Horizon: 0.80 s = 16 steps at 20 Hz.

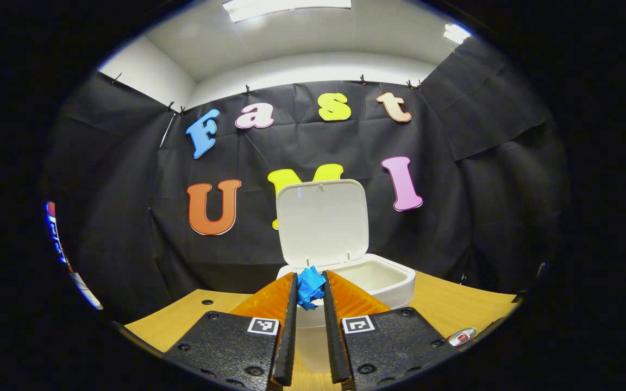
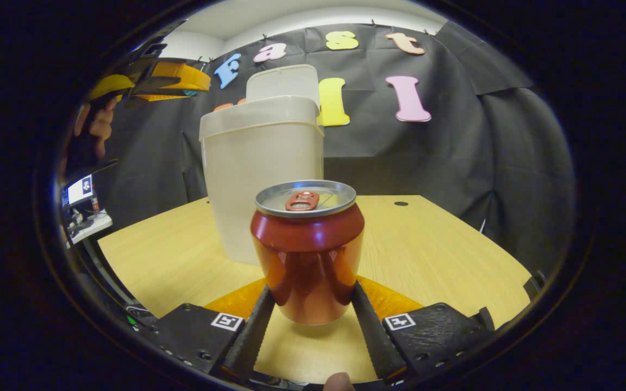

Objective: Press the lid of the desktop garbage bin to open it, pick up the crumpled paper on the desktop and throw it into the bin, then pick up the pop can on the desktop and drop it into the bin, and finally close the garbage bin lid.

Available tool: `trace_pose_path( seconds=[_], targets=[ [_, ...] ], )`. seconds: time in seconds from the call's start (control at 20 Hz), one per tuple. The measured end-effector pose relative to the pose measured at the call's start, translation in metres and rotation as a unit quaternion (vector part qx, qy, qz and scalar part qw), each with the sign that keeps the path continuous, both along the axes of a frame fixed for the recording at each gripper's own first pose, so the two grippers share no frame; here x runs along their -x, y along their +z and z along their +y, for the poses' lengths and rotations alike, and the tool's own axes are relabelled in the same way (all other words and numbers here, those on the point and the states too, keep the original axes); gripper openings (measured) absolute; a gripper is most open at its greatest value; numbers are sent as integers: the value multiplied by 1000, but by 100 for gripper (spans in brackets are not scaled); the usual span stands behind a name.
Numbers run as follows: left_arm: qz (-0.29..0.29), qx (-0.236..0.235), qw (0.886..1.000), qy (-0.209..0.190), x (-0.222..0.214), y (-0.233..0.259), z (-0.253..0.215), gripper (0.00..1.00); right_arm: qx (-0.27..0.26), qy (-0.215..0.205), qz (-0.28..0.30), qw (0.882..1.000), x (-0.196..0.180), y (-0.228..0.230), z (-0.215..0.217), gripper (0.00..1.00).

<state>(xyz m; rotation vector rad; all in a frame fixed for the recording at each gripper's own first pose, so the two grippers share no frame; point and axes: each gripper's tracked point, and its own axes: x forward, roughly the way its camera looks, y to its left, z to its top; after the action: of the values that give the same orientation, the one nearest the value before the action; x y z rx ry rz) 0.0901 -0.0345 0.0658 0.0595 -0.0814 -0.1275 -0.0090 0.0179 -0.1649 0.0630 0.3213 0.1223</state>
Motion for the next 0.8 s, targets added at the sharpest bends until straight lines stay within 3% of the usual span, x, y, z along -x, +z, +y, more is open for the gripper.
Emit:
trace_pose_path(
  seconds=[0.35, 0.4, 0.55, 0.8],
  targets=[
    [9, 37, 999, 0, -48, 14, -1, 25, -4, -16, -15, 1000, -8, 17, -21, 79],
    [15, 44, 999, 0, -54, 13, -2, 32, -6, -18, -17, 1000, -10, 19, -24, 79],
    [38, 49, 998, -3, -68, 2, -3, 30, -12, -25, -20, 999, -12, 21, -30, 79],
    [65, 54, 996, -17, -76, -10, -16, 41, -28, -29, -15, 999, -10, 19, -34, 79]
  ],
)
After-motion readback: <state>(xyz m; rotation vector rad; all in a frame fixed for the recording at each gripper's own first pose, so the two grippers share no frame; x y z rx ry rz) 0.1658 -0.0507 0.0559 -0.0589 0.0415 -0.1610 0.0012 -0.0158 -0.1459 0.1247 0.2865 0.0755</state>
